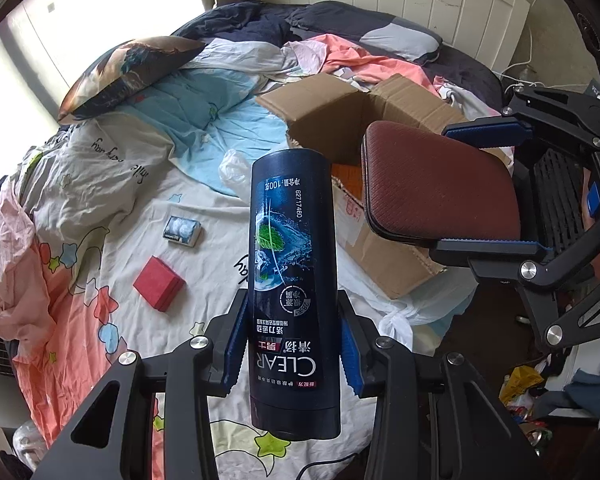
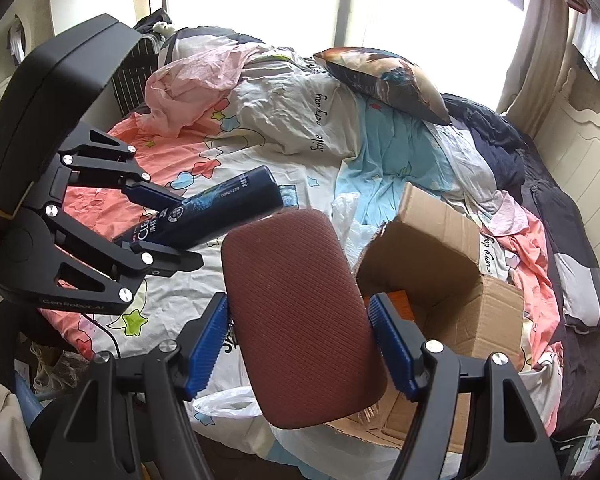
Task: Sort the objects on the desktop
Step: 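Carry the blue bottle with the left tool while the right tool carries the maroon case over the cardboard box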
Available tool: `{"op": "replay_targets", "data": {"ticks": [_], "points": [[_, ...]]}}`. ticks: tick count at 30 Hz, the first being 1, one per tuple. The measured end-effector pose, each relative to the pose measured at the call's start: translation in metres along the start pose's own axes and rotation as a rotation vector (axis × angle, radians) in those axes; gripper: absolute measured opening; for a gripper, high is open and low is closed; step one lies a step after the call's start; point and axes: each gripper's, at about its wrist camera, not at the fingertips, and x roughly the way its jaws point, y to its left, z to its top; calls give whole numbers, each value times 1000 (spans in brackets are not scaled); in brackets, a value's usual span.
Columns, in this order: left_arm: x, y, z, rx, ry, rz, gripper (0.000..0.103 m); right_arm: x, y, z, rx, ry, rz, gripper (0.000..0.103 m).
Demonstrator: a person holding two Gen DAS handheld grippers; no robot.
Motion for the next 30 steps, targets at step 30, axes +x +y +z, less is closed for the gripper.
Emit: {"op": "replay_targets", "data": {"ticks": [30], "points": [[60,-85,96,80,-13,-66,41,14,-99,-64,147,84,-111,67]]}}
